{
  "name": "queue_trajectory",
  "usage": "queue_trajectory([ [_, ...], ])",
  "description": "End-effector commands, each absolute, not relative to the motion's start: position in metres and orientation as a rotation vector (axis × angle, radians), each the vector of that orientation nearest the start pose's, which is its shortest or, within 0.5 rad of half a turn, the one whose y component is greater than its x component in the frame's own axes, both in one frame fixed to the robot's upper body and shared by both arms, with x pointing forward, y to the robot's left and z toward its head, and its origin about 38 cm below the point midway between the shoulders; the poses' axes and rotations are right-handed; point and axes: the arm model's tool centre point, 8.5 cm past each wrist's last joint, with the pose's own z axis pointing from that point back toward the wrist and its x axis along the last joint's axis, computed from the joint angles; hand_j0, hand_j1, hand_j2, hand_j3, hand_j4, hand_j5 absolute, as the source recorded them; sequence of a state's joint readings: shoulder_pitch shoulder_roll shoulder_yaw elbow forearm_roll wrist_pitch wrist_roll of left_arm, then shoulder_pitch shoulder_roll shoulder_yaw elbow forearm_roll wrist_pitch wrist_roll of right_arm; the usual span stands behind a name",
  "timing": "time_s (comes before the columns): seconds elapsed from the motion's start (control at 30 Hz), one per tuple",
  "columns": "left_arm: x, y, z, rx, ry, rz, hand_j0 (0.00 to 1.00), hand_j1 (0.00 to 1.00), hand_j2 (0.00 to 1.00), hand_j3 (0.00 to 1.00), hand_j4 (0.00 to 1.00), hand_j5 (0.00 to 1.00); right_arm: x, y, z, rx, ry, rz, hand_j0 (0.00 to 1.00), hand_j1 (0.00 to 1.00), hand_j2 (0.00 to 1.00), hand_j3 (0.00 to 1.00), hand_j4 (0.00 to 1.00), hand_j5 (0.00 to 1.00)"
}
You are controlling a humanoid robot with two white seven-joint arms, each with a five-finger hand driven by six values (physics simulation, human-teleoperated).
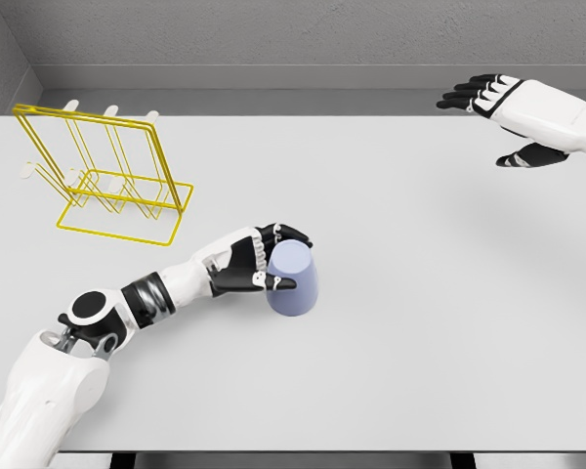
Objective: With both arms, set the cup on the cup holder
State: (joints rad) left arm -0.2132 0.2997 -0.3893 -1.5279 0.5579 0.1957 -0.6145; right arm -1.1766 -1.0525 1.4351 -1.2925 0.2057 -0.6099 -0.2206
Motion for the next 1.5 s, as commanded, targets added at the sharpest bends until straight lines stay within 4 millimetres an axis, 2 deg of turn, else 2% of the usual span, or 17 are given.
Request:
queue_trajectory([
  [0.0, 0.376, 0.166, 0.087, -0.838, -1.261, -0.646, 0.49, 0.49, 0.49, 0.49, 0.49, 0.49, 0.455, -0.358, 0.267, -0.614, -1.712, 1.849, 1.00, 1.00, 1.00, 1.00, 1.00, 1.00],
  [0.3, 0.377, 0.175, 0.091, -0.820, -1.276, -0.641, 0.44, 0.44, 0.44, 0.44, 0.44, 0.44, 0.456, -0.358, 0.267, -0.616, -1.713, 1.848, 1.00, 1.00, 1.00, 1.00, 1.00, 1.00],
  [0.53, 0.379, 0.183, 0.121, -0.809, -1.366, -0.653, 0.42, 0.42, 0.42, 0.42, 0.42, 0.42, 0.456, -0.358, 0.267, -0.615, -1.711, 1.849, 1.00, 1.00, 1.00, 1.00, 1.00, 1.00],
  [0.63, 0.384, 0.193, 0.129, -0.788, -1.394, -0.639, 0.42, 0.42, 0.42, 0.42, 0.42, 0.42, 0.456, -0.358, 0.267, -0.615, -1.711, 1.849, 1.00, 1.00, 1.00, 1.00, 1.00, 1.00],
  [0.97, 0.393, 0.218, 0.181, -0.720, -1.514, -0.664, 0.42, 0.42, 0.42, 0.42, 0.42, 0.42, 0.456, -0.358, 0.266, -0.614, -1.712, 1.849, 1.00, 1.00, 1.00, 1.00, 1.00, 1.00],
  [1.07, 0.395, 0.219, 0.198, -0.713, -1.554, -0.691, 0.42, 0.42, 0.42, 0.42, 0.42, 0.42, 0.456, -0.357, 0.266, -0.612, -1.713, 1.849, 1.00, 1.00, 1.00, 1.00, 1.00, 1.00],
  [1.23, 0.403, 0.232, 0.230, -0.664, -1.626, -0.723, 0.42, 0.42, 0.42, 0.42, 0.42, 0.42, 0.456, -0.357, 0.266, -0.612, -1.714, 1.849, 1.00, 1.00, 1.00, 1.00, 1.00, 1.00],
  [1.33, 0.408, 0.230, 0.245, -0.657, -1.660, -0.743, 0.42, 0.42, 0.42, 0.42, 0.42, 0.42, 0.456, -0.356, 0.266, -0.611, -1.716, 1.849, 1.00, 1.00, 1.00, 1.00, 1.00, 1.00],
  [1.47, 0.409, 0.231, 0.249, -0.653, -1.671, -0.745, 0.42, 0.42, 0.42, 0.42, 0.42, 0.42, 0.456, -0.356, 0.266, -0.611, -1.715, 1.850, 1.00, 1.00, 1.00, 1.00, 1.00, 1.00],
])
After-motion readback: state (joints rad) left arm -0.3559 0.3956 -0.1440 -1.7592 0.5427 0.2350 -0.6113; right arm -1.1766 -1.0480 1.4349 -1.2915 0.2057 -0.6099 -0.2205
